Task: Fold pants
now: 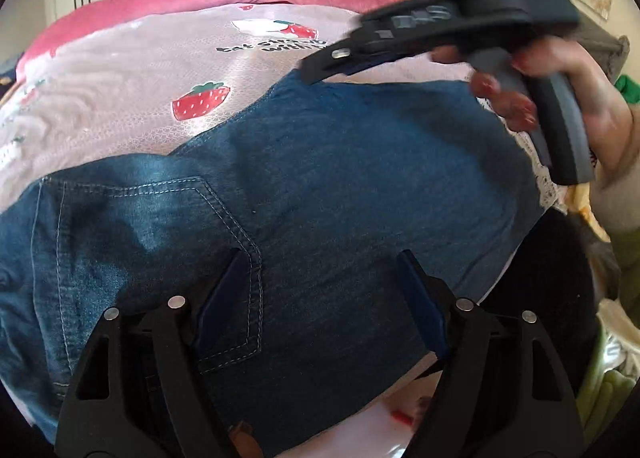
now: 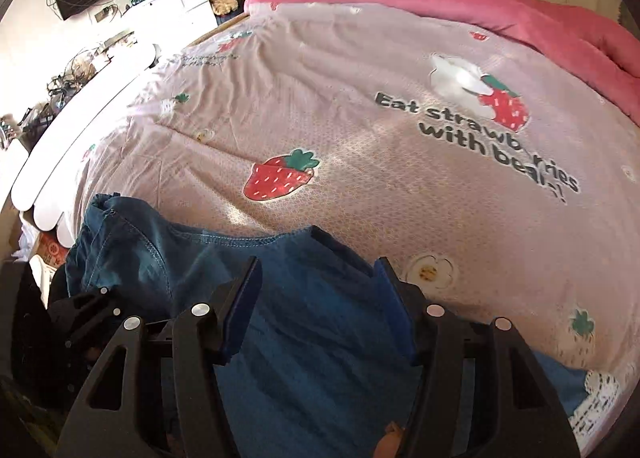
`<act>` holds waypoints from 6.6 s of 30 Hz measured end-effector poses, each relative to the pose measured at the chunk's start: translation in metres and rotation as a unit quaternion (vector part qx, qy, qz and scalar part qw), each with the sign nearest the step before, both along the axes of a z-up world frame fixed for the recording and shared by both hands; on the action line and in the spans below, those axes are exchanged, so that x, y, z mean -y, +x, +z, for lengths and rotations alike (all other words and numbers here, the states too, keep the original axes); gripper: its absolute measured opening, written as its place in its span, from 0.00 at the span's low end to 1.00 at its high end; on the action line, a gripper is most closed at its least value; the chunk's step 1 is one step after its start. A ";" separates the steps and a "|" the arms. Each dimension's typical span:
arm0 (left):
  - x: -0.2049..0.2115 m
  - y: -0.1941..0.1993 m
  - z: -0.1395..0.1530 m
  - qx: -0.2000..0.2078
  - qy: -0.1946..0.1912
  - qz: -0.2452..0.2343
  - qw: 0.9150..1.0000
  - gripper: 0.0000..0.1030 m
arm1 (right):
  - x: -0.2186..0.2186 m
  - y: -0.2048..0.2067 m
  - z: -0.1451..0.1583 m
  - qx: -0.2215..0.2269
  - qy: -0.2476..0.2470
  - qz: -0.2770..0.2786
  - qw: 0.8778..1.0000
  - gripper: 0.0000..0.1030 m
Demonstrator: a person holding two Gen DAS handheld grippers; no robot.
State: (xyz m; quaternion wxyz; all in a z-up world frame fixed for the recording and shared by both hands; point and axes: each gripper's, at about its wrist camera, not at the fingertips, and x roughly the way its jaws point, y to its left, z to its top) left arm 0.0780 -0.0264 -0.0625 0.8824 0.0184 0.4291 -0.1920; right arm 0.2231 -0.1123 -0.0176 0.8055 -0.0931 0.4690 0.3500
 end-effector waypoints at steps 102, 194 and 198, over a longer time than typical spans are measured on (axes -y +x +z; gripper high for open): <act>0.139 0.058 0.078 0.043 -0.010 -0.116 0.992 0.91 | 0.278 -0.185 -0.012 0.038 0.106 -0.302 0.946 0.70; -0.095 0.094 0.039 -0.045 -0.304 0.012 0.951 0.69 | 0.018 -0.177 0.011 0.041 0.115 0.008 0.993 0.47; -0.083 0.101 0.036 -0.056 -0.292 0.002 0.955 0.70 | 0.055 -0.156 0.033 0.086 0.108 -0.046 0.989 0.56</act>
